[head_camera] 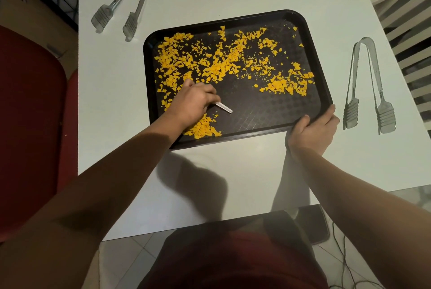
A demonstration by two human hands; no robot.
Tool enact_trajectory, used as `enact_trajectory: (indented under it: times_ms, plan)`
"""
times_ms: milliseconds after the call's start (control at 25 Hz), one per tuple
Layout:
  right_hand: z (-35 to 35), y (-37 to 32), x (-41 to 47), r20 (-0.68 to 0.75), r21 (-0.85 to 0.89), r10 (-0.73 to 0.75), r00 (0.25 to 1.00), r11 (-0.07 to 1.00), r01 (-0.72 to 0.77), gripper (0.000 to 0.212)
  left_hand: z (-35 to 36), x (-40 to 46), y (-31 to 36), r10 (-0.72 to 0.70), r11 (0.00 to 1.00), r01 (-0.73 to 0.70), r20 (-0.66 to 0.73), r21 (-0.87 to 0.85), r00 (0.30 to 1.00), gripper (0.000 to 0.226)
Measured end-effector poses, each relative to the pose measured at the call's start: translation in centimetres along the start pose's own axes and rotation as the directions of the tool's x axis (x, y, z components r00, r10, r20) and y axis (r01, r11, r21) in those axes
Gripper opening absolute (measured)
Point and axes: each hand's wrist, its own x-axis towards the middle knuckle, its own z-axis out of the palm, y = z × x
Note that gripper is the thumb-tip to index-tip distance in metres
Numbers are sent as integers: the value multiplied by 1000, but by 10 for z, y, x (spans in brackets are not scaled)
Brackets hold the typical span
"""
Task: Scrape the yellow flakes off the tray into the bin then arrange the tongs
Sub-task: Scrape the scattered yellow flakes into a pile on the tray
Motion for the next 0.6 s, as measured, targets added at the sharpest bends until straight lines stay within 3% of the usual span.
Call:
enact_trajectory:
  times_ms: [120,200,280,360,440,600]
  plan:
    - [0,0,0,-4,3,-5,1000,1000,5,63,1,0,9,156,983,-169,159,77,975,32]
    - [0,1,-1,1,8,-1,1000,1000,1,63,-4,-17,1,247,967,-253,137,26,959,30]
    - [1,0,0,-2,10,-10,1000,1000,10,63,-8,-25,-13,82,994,-89,-91,-69,992,25]
    - [0,0,0,-3,12,-4,1000,1000,5,63,-11,-18,-25,-183,982,164,-234,-97,955,24]
    - [0,0,0,-4,15,-11,1000,1000,11,63,-9,-3,-31,-306,952,295,-235,-78,923,27]
    - [0,0,0,-5,16,-1,1000,1000,1,62,-4,9,-35,-256,965,259,-87,27,963,31]
